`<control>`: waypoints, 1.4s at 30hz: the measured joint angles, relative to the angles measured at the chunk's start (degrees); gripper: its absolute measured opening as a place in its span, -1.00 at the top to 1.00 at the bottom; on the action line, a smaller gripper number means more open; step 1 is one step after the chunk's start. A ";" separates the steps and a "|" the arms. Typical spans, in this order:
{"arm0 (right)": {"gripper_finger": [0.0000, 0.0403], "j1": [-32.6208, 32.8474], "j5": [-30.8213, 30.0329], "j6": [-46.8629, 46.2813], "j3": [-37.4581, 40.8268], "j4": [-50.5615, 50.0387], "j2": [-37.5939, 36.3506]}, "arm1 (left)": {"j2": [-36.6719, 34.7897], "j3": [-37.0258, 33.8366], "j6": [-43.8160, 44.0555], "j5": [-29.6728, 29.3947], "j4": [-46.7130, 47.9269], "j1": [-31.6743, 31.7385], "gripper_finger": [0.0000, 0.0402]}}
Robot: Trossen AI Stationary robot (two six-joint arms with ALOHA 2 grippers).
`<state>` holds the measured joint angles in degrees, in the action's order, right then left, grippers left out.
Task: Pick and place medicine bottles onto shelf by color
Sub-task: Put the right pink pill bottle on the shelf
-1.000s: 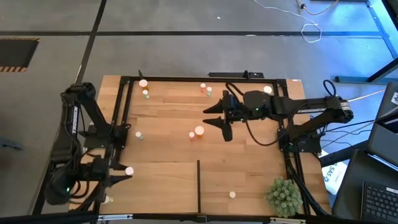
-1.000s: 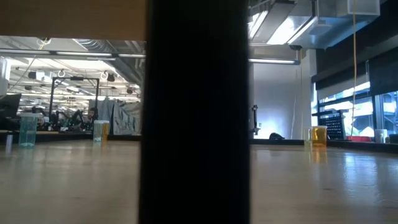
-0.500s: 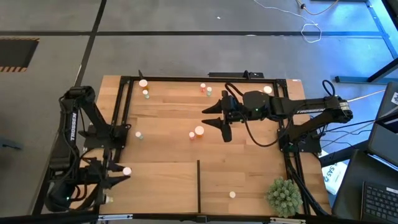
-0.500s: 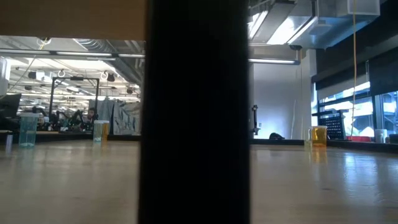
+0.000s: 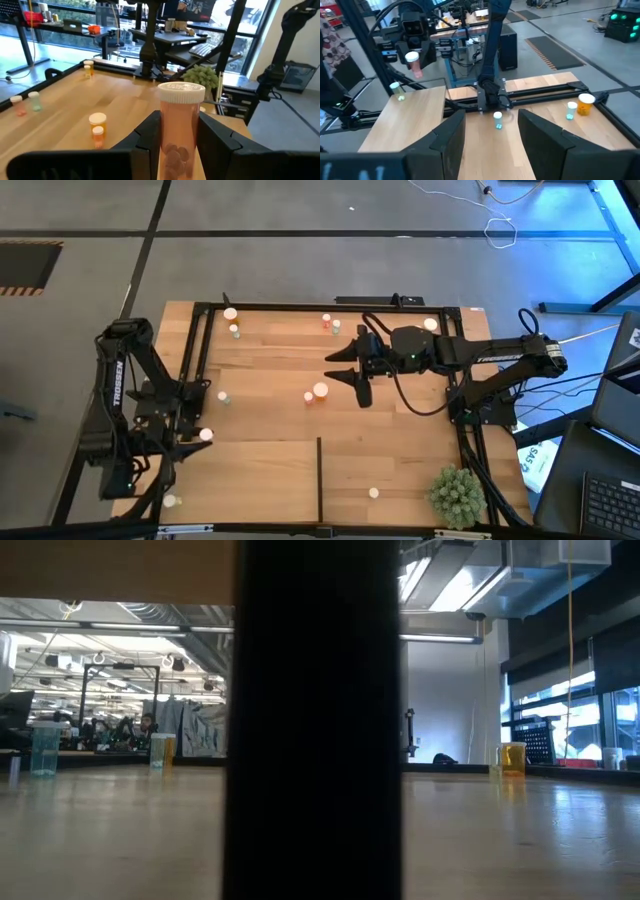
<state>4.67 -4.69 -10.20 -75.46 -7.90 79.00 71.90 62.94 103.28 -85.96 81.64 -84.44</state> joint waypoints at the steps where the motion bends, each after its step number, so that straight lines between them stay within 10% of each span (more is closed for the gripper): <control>1: 0.08 0.00 -0.22 -0.02 0.00 0.00 0.00 | 0.00 0.00 0.16 0.01 0.67 0.00 0.52; 17: 0.08 -0.02 -0.42 -0.23 0.00 -0.02 -0.02 | -5.77 -17.46 20.89 -3.42 1.34 -3.61 0.52; 42: 0.08 0.00 -1.83 -1.77 0.02 -0.07 -0.02 | -5.81 -25.01 22.25 -3.97 -4.18 -14.40 0.52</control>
<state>4.67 -6.52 -11.97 -75.44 -7.97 78.98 66.08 37.93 125.53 -89.93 77.46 -98.85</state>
